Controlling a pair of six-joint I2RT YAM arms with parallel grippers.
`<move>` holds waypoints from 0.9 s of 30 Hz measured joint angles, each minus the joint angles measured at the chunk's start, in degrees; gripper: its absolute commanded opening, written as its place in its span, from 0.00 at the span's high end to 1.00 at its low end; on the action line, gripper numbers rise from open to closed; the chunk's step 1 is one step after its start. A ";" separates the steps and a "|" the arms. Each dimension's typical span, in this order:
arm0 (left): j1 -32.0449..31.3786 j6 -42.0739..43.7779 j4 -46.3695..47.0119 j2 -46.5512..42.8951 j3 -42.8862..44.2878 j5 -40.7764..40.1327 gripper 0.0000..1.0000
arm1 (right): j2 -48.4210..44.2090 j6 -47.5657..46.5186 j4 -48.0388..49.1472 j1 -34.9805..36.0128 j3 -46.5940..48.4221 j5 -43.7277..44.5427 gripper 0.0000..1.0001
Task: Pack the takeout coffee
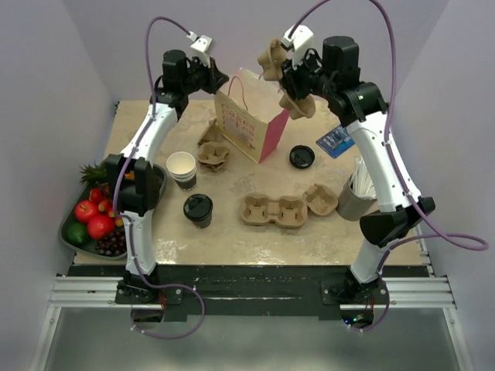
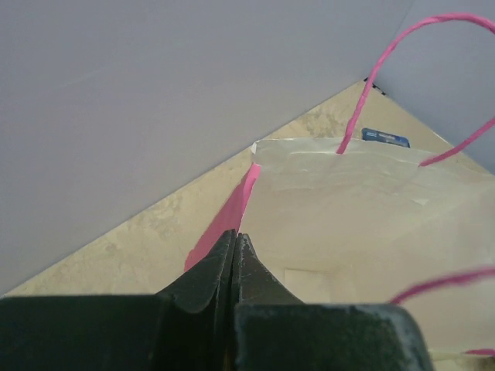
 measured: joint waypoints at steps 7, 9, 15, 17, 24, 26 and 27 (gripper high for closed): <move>-1.49 -4.76 5.07 -9.46 -10.73 -2.91 1.00 | 3.85 1.16 4.39 3.10 0.98 -3.04 0.75; -2.16 -5.60 7.96 -14.27 -17.35 -4.24 1.00 | 3.93 1.03 7.02 4.13 -1.01 -3.10 0.76; -3.39 -10.82 15.47 -24.68 -32.33 -8.09 1.00 | 4.02 0.87 15.26 5.22 -6.45 -3.06 0.76; -3.63 -13.64 17.57 -26.25 -35.60 -9.38 1.00 | 4.02 0.42 17.25 5.75 -8.92 -2.75 0.76; -4.42 -21.99 20.00 -26.69 -38.71 -12.66 1.00 | 4.02 -1.36 19.41 10.67 -15.39 -1.40 0.76; -4.52 -23.28 20.41 -26.69 -38.71 -13.14 1.00 | 4.00 -1.77 19.50 11.72 -17.03 -1.25 0.76; -4.52 -24.02 20.61 -26.69 -38.71 -13.27 1.00 | 3.91 -2.05 19.52 12.15 -17.79 -1.11 0.76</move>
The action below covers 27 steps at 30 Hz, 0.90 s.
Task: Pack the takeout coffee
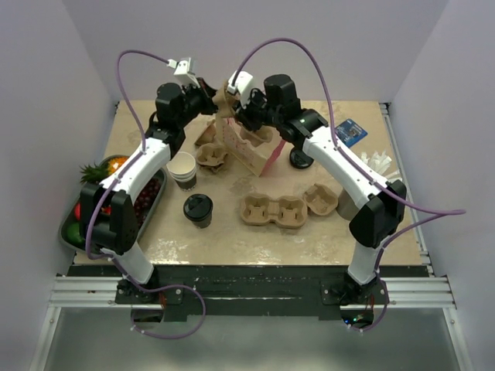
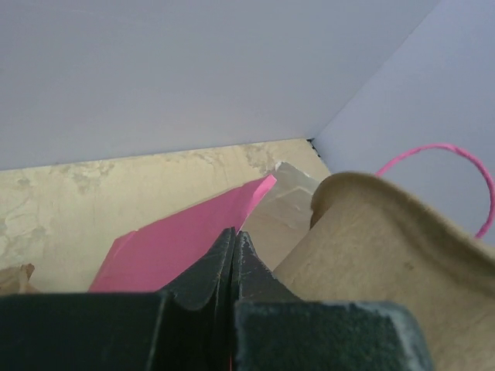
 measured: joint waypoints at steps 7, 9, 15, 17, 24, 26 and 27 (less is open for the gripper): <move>0.13 -2.12 0.81 -0.07 -1.07 -0.02 1.00 | -1.01 -2.43 0.00 -0.11 -3.48 3.04 0.77; 0.13 -2.43 1.03 -0.35 -1.92 -0.02 1.00 | -1.01 -3.34 0.20 -0.20 -3.50 4.39 0.77; 0.22 -2.93 0.76 -1.75 -4.33 -0.07 1.00 | -1.55 -5.51 0.20 -0.20 -5.55 7.80 0.76; 0.24 -2.97 0.52 -2.21 -4.63 -0.07 1.00 | -1.86 -6.03 -0.26 -0.20 -6.32 8.70 0.76; 0.24 -4.00 0.70 -3.48 -5.18 0.04 1.00 | -2.27 -7.72 -4.50 -0.17 -7.26 10.75 0.75; 0.24 -4.46 0.94 -3.61 -5.55 0.22 1.00 | -2.27 -8.35 -5.86 -0.17 -7.26 11.65 0.74; 0.24 -4.68 0.98 -3.61 -5.64 0.35 1.00 | -2.25 -8.68 -6.64 -0.13 -7.26 12.04 0.73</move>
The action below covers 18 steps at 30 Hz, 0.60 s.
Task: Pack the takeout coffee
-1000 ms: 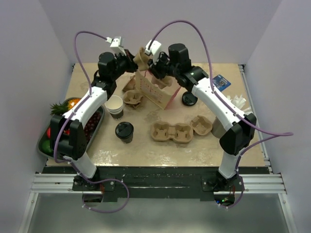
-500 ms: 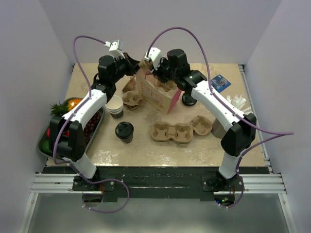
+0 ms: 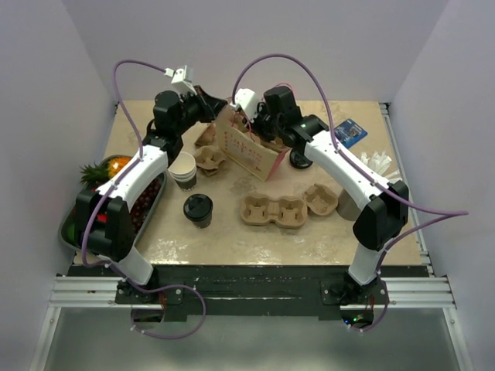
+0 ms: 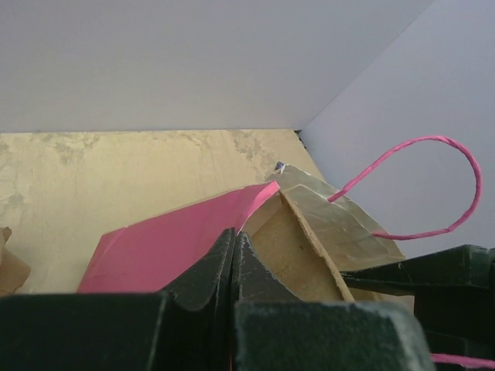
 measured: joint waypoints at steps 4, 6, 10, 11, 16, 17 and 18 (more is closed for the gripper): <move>0.00 -0.90 0.42 -0.09 -1.18 0.81 1.00 | 0.48 -0.92 -1.64 0.24 0.02 1.84 0.70; 0.00 -1.46 0.74 -0.09 -1.90 1.07 1.00 | 1.01 -1.44 -2.23 0.35 0.04 2.67 0.68; 0.00 -2.34 1.16 -0.09 -2.75 1.42 1.00 | 3.26 -2.32 -3.19 0.37 0.11 3.17 0.67; 0.00 -2.73 1.22 -0.09 -2.80 1.57 1.00 | 4.15 -2.60 -3.61 0.39 0.24 3.28 0.67; 0.00 -3.26 1.81 -0.07 -3.06 2.29 1.00 | 9.35 -3.13 -5.18 0.94 0.85 4.04 0.66; 0.00 -3.32 1.84 -0.07 -3.26 2.36 1.00 | 10.16 -3.15 -5.51 1.05 0.94 4.04 0.65; 0.00 -3.39 2.08 -0.07 -3.37 2.40 1.00 | 10.88 -3.19 -5.95 1.14 1.01 4.07 0.65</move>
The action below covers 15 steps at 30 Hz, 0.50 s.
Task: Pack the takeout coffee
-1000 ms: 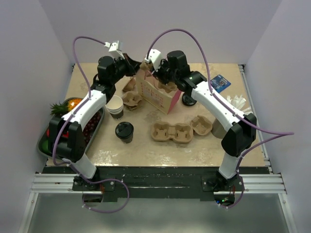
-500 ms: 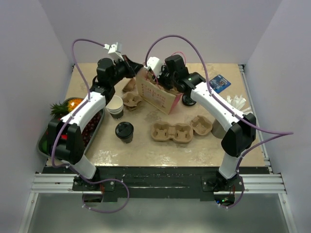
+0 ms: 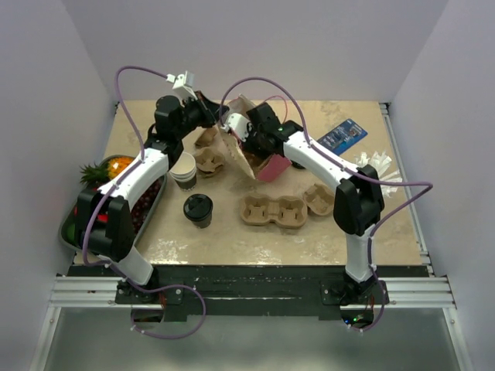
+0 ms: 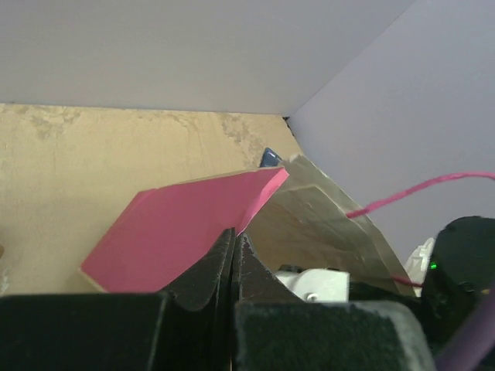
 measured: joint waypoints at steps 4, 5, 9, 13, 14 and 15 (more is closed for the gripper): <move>0.07 -0.31 0.17 0.04 -0.22 0.20 1.00 | 2.10 0.44 -0.90 0.26 0.09 0.02 0.64; 0.09 -0.35 0.15 0.09 -0.28 0.22 1.00 | 2.32 0.61 -0.94 0.26 0.09 0.02 0.63; 0.26 -0.44 0.20 0.11 -0.31 0.48 1.00 | 2.49 1.42 -0.48 0.26 -0.07 1.44 0.59; 0.26 -0.61 0.09 0.11 -0.31 0.52 1.00 | 2.49 0.85 1.22 0.26 -0.57 5.44 0.49; 0.26 -0.90 -0.13 0.11 -0.28 0.46 1.00 | 2.43 0.48 1.79 0.26 -0.85 6.40 0.46; 0.26 -1.18 -0.50 0.11 -0.28 0.35 1.00 | 2.34 0.07 2.51 0.26 -1.27 7.23 0.45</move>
